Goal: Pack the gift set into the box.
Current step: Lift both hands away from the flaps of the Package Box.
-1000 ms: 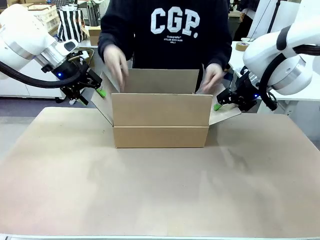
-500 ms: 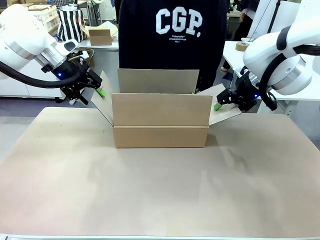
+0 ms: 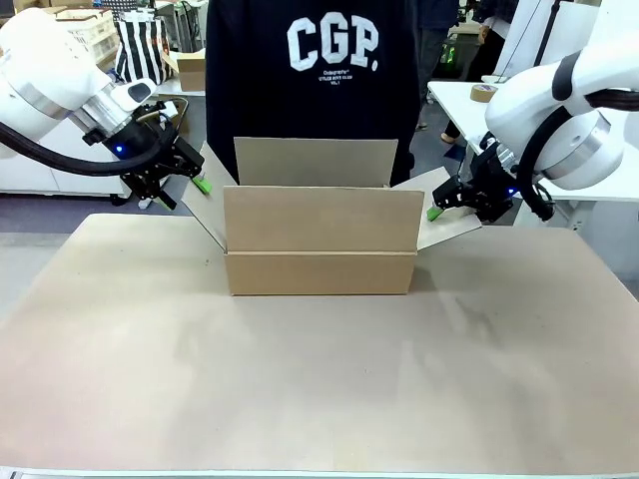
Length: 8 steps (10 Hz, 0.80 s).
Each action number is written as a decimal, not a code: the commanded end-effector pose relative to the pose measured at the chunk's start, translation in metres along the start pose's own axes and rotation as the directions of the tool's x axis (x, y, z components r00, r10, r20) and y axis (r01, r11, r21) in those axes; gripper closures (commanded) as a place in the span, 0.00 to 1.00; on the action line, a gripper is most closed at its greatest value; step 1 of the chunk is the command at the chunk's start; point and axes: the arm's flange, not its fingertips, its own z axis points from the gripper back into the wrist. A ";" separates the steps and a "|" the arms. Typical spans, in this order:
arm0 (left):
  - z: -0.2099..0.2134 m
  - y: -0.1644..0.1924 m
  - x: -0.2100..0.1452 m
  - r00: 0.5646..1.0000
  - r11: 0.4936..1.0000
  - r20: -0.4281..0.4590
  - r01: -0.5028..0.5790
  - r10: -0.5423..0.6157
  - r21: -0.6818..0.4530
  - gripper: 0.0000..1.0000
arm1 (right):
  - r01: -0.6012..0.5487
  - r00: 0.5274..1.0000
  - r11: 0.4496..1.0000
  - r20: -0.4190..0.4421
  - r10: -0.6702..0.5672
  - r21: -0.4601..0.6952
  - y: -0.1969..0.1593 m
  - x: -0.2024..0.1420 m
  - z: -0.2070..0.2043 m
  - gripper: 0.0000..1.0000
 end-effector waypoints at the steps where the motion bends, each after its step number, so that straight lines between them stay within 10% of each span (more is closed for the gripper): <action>1: 0.002 -0.002 -0.002 1.000 1.000 -0.001 -0.010 0.010 0.014 0.00 | 0.009 1.000 1.000 0.004 -0.008 -0.010 0.002 0.003 0.002 0.00; 6: 0.000 0.000 0.000 1.000 1.000 0.000 0.000 0.000 0.000 0.00 | 0.000 1.000 1.000 0.000 0.000 0.000 0.000 0.000 0.000 0.00; 8: 0.067 -0.026 -0.020 0.997 0.991 0.069 0.034 -0.025 -0.126 0.00 | 0.030 0.996 0.993 0.079 -0.039 0.114 -0.012 -0.013 0.092 0.00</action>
